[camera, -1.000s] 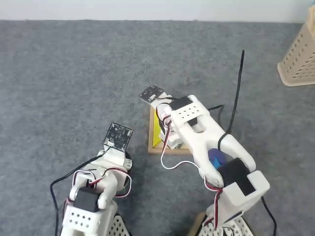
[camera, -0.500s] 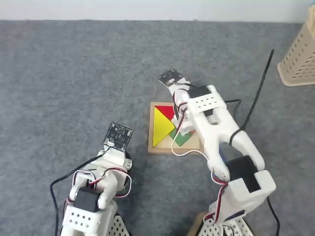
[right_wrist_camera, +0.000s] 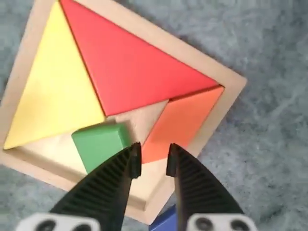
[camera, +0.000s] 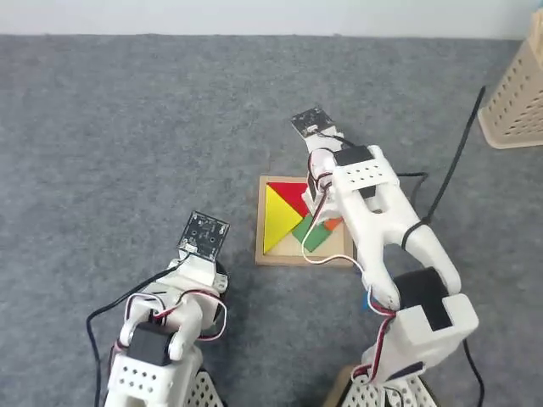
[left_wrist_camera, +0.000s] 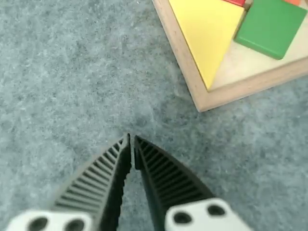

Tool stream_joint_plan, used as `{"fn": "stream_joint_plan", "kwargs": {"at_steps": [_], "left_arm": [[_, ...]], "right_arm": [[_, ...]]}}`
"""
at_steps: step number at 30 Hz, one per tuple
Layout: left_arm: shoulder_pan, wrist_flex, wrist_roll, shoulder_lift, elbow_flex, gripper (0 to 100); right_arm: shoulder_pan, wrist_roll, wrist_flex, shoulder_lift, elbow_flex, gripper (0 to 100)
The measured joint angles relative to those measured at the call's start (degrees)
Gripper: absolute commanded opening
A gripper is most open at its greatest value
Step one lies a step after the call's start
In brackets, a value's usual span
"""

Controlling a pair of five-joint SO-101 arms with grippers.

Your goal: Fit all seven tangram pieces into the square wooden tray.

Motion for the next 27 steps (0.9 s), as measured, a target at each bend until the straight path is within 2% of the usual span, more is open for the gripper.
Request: {"fn": "stream_joint_plan", "kwargs": {"at_steps": [5, 17, 24, 27], "left_arm": [[0.0, 0.0, 0.0, 0.0, 0.0, 1], [0.0, 0.0, 0.0, 0.0, 0.0, 1], [0.0, 0.0, 0.0, 0.0, 0.0, 1], [0.0, 0.0, 0.0, 0.0, 0.0, 1]], "right_arm": [[-4.48, -0.44, -0.18, 2.37, 0.0, 8.8], [-4.66, -0.53, -0.18, 2.2, 0.0, 8.7], [3.16, -0.62, 9.76, -13.63, 0.0, 8.6], [8.97, 0.18, 16.0, -20.31, 0.18, 2.3]]}}
